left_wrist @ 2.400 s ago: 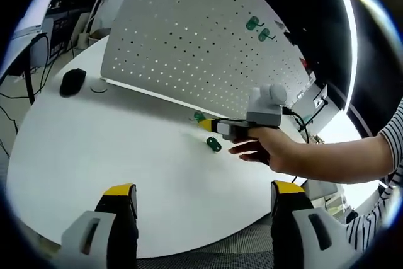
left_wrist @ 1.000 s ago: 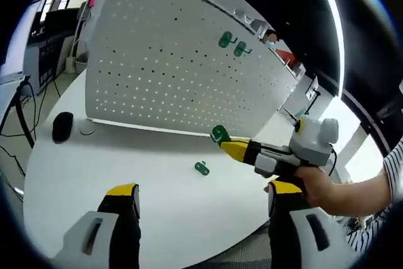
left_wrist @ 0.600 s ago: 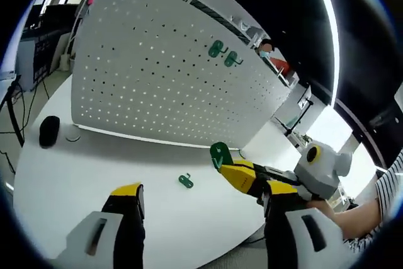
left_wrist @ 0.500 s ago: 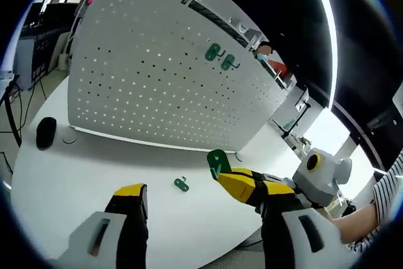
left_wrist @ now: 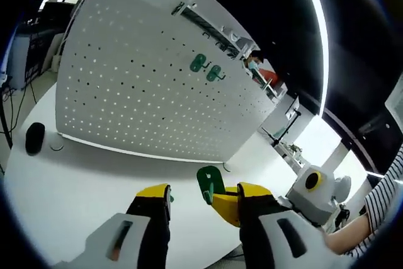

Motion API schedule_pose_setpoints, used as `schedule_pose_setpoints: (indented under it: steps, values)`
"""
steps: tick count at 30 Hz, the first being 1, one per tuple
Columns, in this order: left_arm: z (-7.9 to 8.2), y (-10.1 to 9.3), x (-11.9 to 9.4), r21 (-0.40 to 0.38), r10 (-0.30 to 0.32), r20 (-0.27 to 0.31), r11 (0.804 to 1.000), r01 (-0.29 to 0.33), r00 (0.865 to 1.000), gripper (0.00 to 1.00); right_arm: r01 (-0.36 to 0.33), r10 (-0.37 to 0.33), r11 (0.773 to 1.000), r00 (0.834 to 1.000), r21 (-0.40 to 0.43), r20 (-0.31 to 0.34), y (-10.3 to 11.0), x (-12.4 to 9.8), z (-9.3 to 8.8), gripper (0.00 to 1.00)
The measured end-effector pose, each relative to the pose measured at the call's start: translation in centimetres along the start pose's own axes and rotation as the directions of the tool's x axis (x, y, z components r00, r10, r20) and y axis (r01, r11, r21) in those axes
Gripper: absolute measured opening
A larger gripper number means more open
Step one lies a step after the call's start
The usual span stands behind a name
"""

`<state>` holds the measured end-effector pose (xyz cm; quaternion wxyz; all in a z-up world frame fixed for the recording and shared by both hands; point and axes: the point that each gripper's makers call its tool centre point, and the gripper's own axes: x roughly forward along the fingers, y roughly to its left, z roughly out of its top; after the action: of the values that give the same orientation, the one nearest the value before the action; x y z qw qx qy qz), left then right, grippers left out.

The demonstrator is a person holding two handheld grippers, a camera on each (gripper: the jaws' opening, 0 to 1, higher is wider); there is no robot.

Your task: Insert the hook assembly into the mounting plate slot until the hook locks in place.

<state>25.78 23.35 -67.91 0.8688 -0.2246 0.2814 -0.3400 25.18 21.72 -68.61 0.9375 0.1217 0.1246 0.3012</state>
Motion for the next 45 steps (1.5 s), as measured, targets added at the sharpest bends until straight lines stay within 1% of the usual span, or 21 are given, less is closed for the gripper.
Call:
schedule_pose_setpoints:
  steps: [6,10,15,24,29,33,45]
  values:
    - [0.1,0.0,-0.1,0.003,-0.003,0.012,1.0,0.003,1.0,0.28,0.0,0.0,1.0,1.0,0.011,0.008,-0.1,0.3,0.3,0.0]
    - [0.8,0.1,-0.3,-0.001,0.0,0.043,1.0,0.0,0.999,0.21,-0.004,0.004,1.0,1.0,0.011,0.016,0.1,0.5,0.5,0.0]
    - [1.1,-0.1,-0.4,-0.015,-0.012,0.048,1.0,0.013,0.999,0.12,-0.009,0.008,1.0,1.0,0.015,0.025,0.4,0.6,0.7,0.0]
    - [1.0,-0.3,-0.4,-0.042,-0.026,0.047,0.999,0.028,0.999,0.06,-0.006,0.005,1.0,1.0,0.021,0.03,0.5,0.5,0.7,0.0]
    - [0.8,-0.5,-0.6,-0.049,-0.034,0.045,0.998,0.036,0.998,0.05,-0.008,0.007,1.0,0.999,0.024,0.031,0.6,0.4,0.7,0.0]
    - [0.8,-0.8,-0.8,-0.082,-0.051,0.052,0.995,0.055,0.997,0.03,-0.012,0.011,1.0,0.999,0.021,0.036,0.8,0.3,0.8,0.0]
    - [0.6,-1.3,-0.7,-0.079,-0.05,0.048,0.995,0.054,0.998,0.01,-0.014,0.013,1.0,0.999,0.027,0.033,0.7,-0.5,1.0,0.01]
